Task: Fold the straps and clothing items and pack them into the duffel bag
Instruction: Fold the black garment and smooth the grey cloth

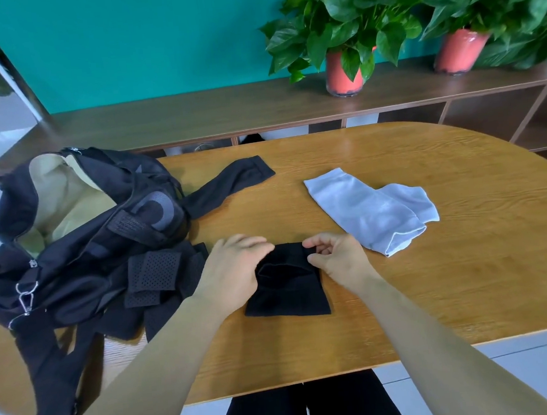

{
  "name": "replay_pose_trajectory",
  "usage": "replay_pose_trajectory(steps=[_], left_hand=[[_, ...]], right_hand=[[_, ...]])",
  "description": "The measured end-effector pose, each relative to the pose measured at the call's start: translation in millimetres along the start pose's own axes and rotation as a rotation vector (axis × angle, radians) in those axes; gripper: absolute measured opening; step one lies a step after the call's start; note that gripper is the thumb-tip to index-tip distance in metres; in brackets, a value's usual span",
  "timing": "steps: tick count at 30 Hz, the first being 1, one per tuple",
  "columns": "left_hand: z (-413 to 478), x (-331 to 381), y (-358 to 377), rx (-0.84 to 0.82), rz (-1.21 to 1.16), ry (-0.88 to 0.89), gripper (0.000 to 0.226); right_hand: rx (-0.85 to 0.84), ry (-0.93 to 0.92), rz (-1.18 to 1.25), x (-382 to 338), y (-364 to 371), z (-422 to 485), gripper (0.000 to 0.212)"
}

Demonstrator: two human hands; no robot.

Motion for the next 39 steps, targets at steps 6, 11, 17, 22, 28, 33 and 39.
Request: replay_pose_trajectory(steps=[6,11,17,22,28,33,39], left_hand=[[-14.7,0.5,13.8,0.034,0.042,0.203,0.036],[-15.9,-0.7,19.8,-0.027,0.162,0.173,0.052],[-21.6,5.7,22.9,0.004,0.180,0.165,0.053],[-23.5,21.3,30.7,0.038,0.190,0.180,0.044],[-29.7,16.0,39.4,-0.070,0.291,0.069,0.059],[-34.4,23.6,44.5,-0.148,0.421,-0.005,0.060],[-37.8,29.3,33.7,-0.185,0.484,-0.111,0.056]], right_hand=[[0.011,0.003,-0.013,-0.9,1.7,-0.1,0.023],[0.009,-0.026,-0.189,-4.6,5.9,-4.2,0.023],[0.285,-0.316,-0.668,-25.5,13.4,-27.3,0.025],[-0.077,-0.295,-0.975,-24.4,50.6,-42.3,0.073],[-0.186,-0.104,-0.998,-5.1,50.3,-45.9,0.072],[-0.136,-0.057,-0.988,6.2,46.8,-47.0,0.080],[-0.167,-0.035,-0.960,2.0,44.9,-47.0,0.076]])
Point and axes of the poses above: each hand's wrist, its own z-axis towards the middle knuckle, its own y-axis out of the palm, x = y × z, the point moved 4 cm from there along z, towards the middle knuckle, and after that the axes turned 10 degrees about -x, right-handed, at the moved point
